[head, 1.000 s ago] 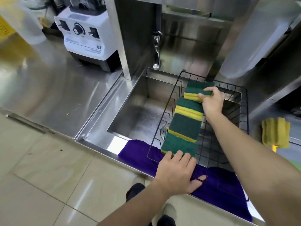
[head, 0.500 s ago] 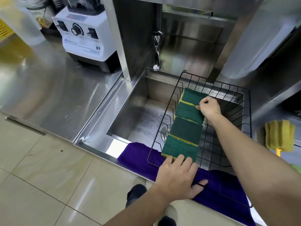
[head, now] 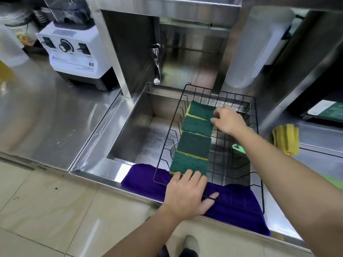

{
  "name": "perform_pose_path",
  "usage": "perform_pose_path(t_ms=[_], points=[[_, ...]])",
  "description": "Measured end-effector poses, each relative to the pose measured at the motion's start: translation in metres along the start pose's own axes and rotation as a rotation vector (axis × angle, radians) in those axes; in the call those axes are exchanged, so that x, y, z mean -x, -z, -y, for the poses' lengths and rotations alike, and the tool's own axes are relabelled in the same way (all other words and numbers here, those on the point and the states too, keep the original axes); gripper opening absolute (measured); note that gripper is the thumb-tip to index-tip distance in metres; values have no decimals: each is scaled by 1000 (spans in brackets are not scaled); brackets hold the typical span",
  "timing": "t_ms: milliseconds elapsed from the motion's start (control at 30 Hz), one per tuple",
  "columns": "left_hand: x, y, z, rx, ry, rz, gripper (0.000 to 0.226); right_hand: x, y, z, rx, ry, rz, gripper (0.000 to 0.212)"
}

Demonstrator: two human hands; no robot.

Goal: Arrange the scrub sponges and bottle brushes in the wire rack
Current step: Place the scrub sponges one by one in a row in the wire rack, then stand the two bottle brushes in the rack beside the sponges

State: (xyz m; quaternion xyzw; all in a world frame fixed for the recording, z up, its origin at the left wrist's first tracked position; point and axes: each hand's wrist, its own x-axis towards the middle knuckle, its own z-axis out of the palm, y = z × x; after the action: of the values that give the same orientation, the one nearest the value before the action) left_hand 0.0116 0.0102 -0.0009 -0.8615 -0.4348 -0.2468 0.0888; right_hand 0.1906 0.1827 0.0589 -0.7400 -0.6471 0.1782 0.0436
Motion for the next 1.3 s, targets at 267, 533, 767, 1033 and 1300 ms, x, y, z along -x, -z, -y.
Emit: perform_pose_path(t_ms=[267, 533, 767, 1033, 1300], points=[[-4, 0, -1, -75, -136, 63, 47, 57, 42, -69, -218, -161, -253, 17], [-23, -5, -53, -32, -252, 158, 51, 112, 46, -129, -194, -106, 128, 19], [-24, -13, -70, -2, -233, 148, 50, 134, 29, -151, 74, -57, 177, 34], [-22, -14, -70, 9, -206, 137, 48, 145, 33, -152, 225, -93, 66, 28], [-22, -17, -71, 17, -193, 93, 47, 152, 74, -161, -207, -128, 321, 55]])
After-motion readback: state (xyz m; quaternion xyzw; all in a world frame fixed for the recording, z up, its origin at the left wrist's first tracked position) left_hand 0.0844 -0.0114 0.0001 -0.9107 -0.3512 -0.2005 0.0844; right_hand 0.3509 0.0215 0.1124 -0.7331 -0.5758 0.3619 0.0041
